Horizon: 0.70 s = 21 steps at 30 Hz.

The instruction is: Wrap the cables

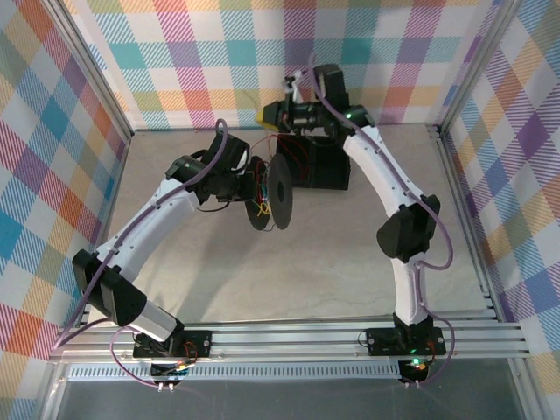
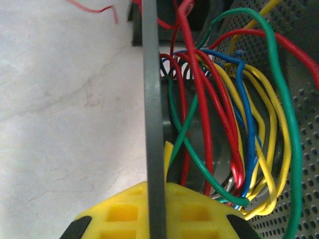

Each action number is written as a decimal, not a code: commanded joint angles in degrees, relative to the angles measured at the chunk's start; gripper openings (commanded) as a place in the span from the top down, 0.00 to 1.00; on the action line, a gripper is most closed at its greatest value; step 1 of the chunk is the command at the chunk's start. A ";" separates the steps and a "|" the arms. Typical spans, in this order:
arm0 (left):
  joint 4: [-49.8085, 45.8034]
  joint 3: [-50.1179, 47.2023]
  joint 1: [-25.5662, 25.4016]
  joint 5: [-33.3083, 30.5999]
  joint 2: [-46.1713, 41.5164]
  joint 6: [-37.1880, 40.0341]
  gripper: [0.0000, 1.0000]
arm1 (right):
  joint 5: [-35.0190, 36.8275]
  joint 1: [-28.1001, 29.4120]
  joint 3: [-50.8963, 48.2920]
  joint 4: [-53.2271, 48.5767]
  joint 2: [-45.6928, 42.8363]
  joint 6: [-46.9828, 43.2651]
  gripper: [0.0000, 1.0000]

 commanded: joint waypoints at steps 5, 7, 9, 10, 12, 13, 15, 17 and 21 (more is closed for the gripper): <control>-2.29 0.67 6.11 6.12 0.85 -6.27 1.00 | 6.30 5.00 -29.18 31.18 -20.32 -2.42 1.00; -0.51 0.30 7.47 7.79 0.83 -7.90 1.00 | 8.37 6.38 -36.42 37.96 -23.20 -2.00 1.00; 0.47 0.85 8.24 8.53 1.33 -9.47 1.00 | 9.22 7.98 -41.06 42.03 -24.95 -2.24 1.00; 0.67 1.33 8.34 8.56 1.59 -9.94 1.00 | 9.69 8.68 -42.24 42.50 -25.31 -2.70 1.00; 1.27 2.18 8.50 8.57 2.22 -11.21 1.00 | 11.86 10.81 -43.36 40.53 -25.75 -4.96 1.00; 1.55 2.52 8.59 8.55 2.48 -11.72 1.00 | 13.14 12.01 -43.54 38.80 -25.82 -6.64 1.00; 2.14 3.08 8.78 8.38 2.97 -13.21 1.00 | 16.62 14.68 -44.01 35.29 -26.10 -10.37 1.00; 3.11 3.08 9.12 8.17 3.09 -14.74 1.00 | 19.91 17.06 -45.56 33.89 -26.45 -13.24 1.00; 5.53 1.60 10.64 7.99 2.00 -18.54 1.00 | 27.74 19.76 -52.95 35.45 -29.43 -15.53 1.00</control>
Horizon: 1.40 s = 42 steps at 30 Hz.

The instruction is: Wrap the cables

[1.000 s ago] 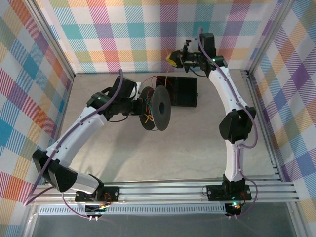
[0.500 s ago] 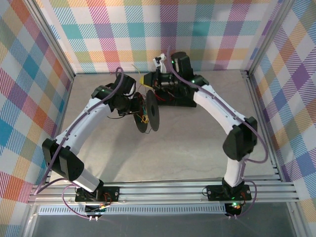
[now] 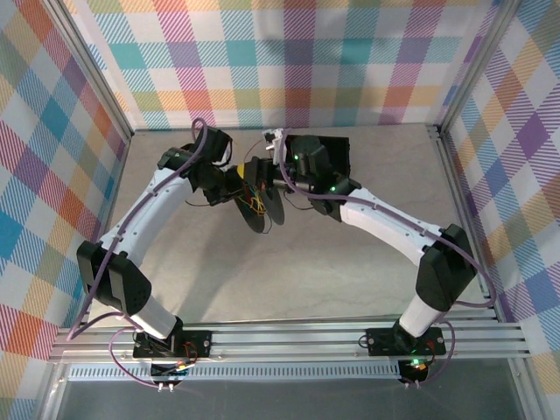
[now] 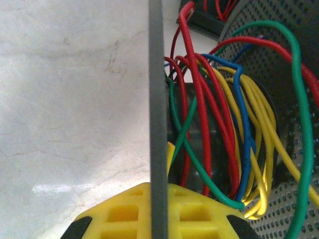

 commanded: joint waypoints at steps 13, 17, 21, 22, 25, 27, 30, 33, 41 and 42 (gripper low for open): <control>10.06 1.38 4.77 4.12 -2.17 -6.59 1.00 | 7.59 9.30 -15.80 -4.91 -7.35 -29.25 1.00; 5.97 3.99 4.75 4.39 -1.40 -1.78 1.00 | 8.41 10.10 -15.06 -12.88 -7.41 -46.16 1.00; 1.18 6.53 4.66 4.84 -0.42 4.09 1.00 | 7.54 10.29 -13.04 -22.64 -7.65 -63.06 1.00; -0.40 7.44 4.65 4.81 0.03 5.50 1.00 | 8.43 10.76 -13.52 -23.45 -7.97 -68.27 1.00; -4.41 9.48 4.57 2.70 0.61 9.21 1.00 | 11.82 12.56 -15.87 -24.60 -8.89 -83.72 1.00; -6.71 10.67 4.57 0.34 0.78 11.45 1.00 | 14.41 13.25 -16.39 -26.32 -8.50 -92.84 1.00; -9.90 12.60 4.42 -2.92 1.14 14.08 1.00 | 18.88 13.56 -16.31 -28.72 -7.33 -105.34 1.00; -12.69 14.75 3.73 -5.88 1.96 16.38 1.00 | 21.51 13.74 -14.14 -31.80 -5.76 -114.47 1.00; -17.64 19.30 0.58 -8.94 4.23 19.41 1.00 | 39.66 15.72 -17.77 -13.13 1.22 -143.17 1.00; -17.80 19.49 0.53 -8.95 4.13 19.29 1.00 | 41.27 15.68 -18.85 -8.87 2.26 -147.25 1.00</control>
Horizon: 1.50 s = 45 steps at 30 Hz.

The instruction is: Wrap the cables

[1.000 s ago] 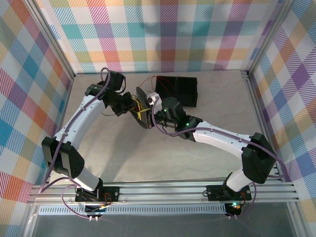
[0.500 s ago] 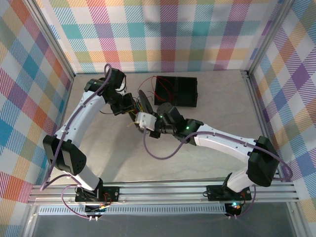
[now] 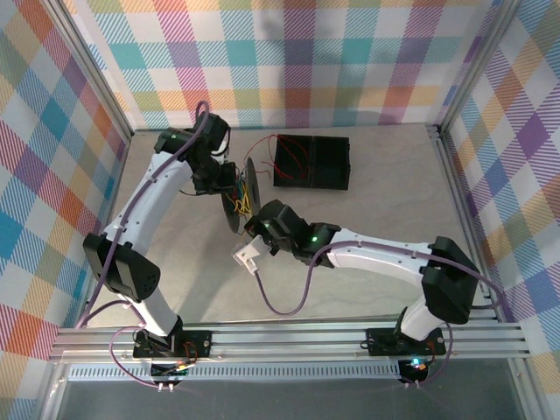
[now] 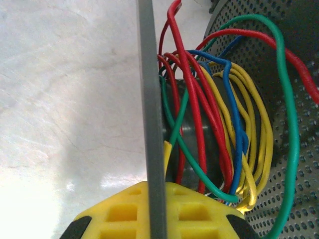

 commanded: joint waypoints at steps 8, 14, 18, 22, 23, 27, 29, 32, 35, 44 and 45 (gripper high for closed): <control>1.47 5.22 -0.17 9.87 -3.46 -0.10 1.00 | 16.46 -0.52 -3.22 14.04 12.93 -25.64 1.00; 3.91 2.91 0.08 7.62 -5.76 -3.39 1.00 | 20.19 1.23 3.57 5.23 13.42 -9.82 0.74; 7.02 -1.21 1.95 4.76 -8.11 -5.38 1.00 | 17.12 3.07 6.07 -5.07 9.06 7.69 0.61; 9.19 -3.49 3.38 5.20 -9.35 -6.61 1.00 | 1.86 4.20 5.23 -16.16 1.57 26.77 0.41; 9.63 -3.92 3.65 5.39 -9.56 -7.01 1.00 | -3.15 4.21 4.44 -16.93 -0.55 32.02 0.37; 11.73 -5.76 4.53 5.98 -10.49 -8.40 1.00 | -18.90 3.61 -2.73 -9.83 -8.35 51.96 0.29; 12.82 -6.78 5.08 6.51 -11.09 -9.38 1.00 | -24.05 2.71 -5.72 -5.91 -11.06 61.47 0.29; 14.59 -8.35 6.10 7.51 -12.10 -11.02 1.00 | -27.71 0.82 -9.51 0.13 -14.04 75.59 0.30; 16.67 -10.34 6.90 7.96 -13.85 -13.17 1.00 | -30.99 -2.14 -13.07 7.71 -15.19 92.13 0.31; 23.74 -17.31 7.22 5.93 -19.60 -18.53 1.00 | -40.94 -12.16 -14.71 18.40 -12.78 129.67 0.35; 25.77 -19.46 6.98 5.13 -21.16 -19.31 1.00 | -40.33 -12.74 -15.23 21.31 -12.82 134.38 0.34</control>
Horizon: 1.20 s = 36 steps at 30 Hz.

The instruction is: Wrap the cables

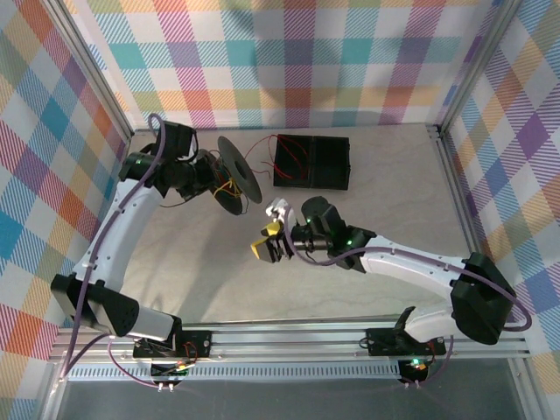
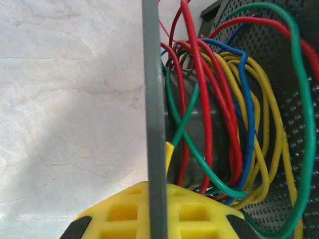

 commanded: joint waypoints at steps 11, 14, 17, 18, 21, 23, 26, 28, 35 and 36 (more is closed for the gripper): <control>26.51 -20.39 -9.00 -20.59 -18.34 -7.43 1.00 | -3.84 -0.22 8.73 22.47 11.78 54.09 0.37; 27.49 -21.47 -10.21 -22.32 -18.56 -7.65 1.00 | -4.97 0.89 11.16 24.11 13.75 55.41 0.38; 27.38 -21.77 -10.66 -22.78 -18.20 -7.63 1.00 | -4.69 1.59 12.18 26.43 14.74 56.97 0.39; 27.51 -21.87 -10.84 -22.92 -18.20 -7.61 1.00 | -4.65 1.83 12.56 26.56 14.98 56.95 0.40; 27.47 -21.91 -11.03 -23.04 -17.89 -7.90 1.00 | -4.25 2.61 13.19 26.85 15.15 57.16 0.41; 27.32 -21.79 -11.02 -22.79 -17.45 -8.01 1.00 | -3.33 2.92 13.22 26.70 15.07 57.26 0.41; 27.31 -21.78 -11.07 -22.61 -17.18 -8.20 1.00 | -2.61 2.94 13.33 26.82 15.20 57.60 0.41; 27.31 -21.73 -11.09 -22.34 -17.11 -8.37 1.00 | -2.33 2.94 13.91 26.25 15.58 57.52 0.43; 26.28 -21.23 -11.21 -21.86 -16.96 -8.45 1.00 | -2.27 2.98 16.81 23.39 17.68 56.72 0.65; 26.09 -21.21 -11.20 -21.70 -16.84 -8.47 1.00 | -2.20 2.98 17.04 23.08 17.85 56.32 0.71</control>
